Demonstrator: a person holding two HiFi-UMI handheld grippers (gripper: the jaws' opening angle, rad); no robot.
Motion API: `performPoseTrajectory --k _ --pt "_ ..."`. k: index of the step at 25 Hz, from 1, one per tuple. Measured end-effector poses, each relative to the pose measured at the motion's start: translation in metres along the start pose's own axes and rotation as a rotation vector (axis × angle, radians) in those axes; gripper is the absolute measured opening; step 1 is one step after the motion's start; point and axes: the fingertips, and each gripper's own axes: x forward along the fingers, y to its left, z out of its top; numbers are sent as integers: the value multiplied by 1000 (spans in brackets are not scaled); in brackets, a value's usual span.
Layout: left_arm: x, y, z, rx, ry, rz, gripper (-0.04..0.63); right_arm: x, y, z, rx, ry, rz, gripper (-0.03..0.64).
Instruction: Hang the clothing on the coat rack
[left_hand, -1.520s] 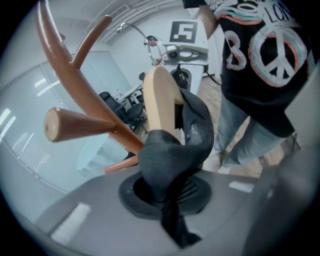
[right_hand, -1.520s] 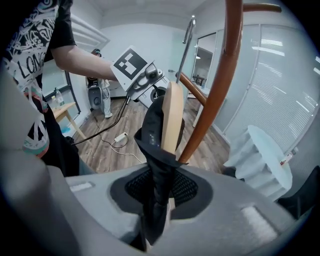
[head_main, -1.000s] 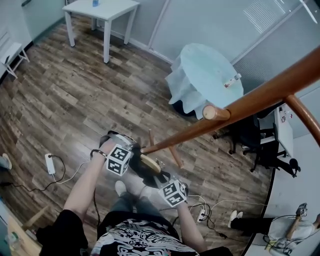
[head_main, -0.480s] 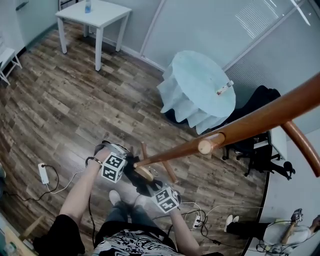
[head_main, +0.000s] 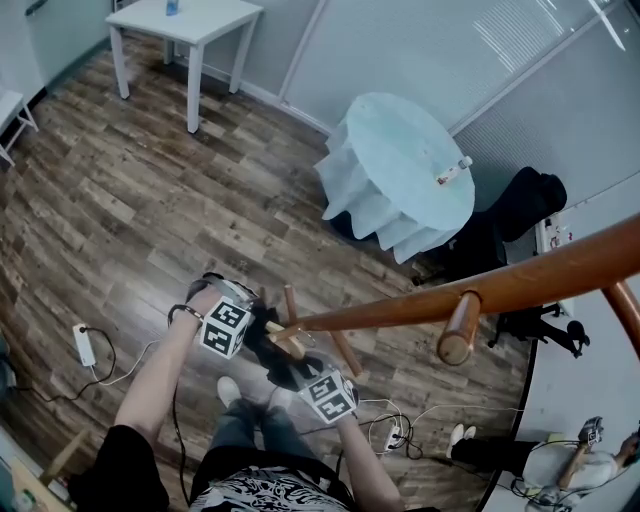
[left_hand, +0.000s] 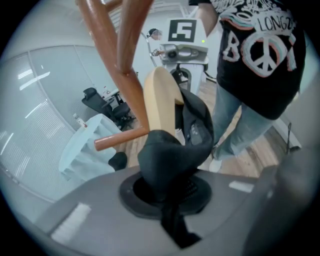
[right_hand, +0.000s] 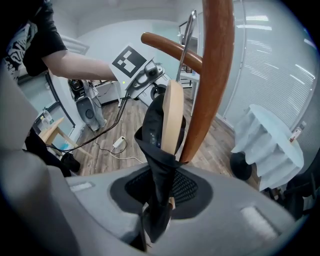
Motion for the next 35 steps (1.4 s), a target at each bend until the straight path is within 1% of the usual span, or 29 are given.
performPoseTrajectory --k 8,16,19,22,26,29,35 --pt "11 4 -13 -10 -2 -29 8 13 -8 -2 22 25 2 72" --pt "16 6 -27 -45 -11 -39 9 27 -13 3 32 35 1 71" --pt "21 6 -31 -47 -10 -48 9 34 -14 -1 50 39 6 71" --pt "24 5 -33 -49 -14 -55 9 36 -14 -2 44 48 7 71" --pt "26 7 -37 -44 -13 -46 11 41 -16 -2 48 45 8 71" --pt "28 7 -35 -42 -16 -46 11 41 -17 -4 40 43 3 71" --pt "33 11 -34 -46 -22 -56 17 41 -21 -6 57 46 0 71"
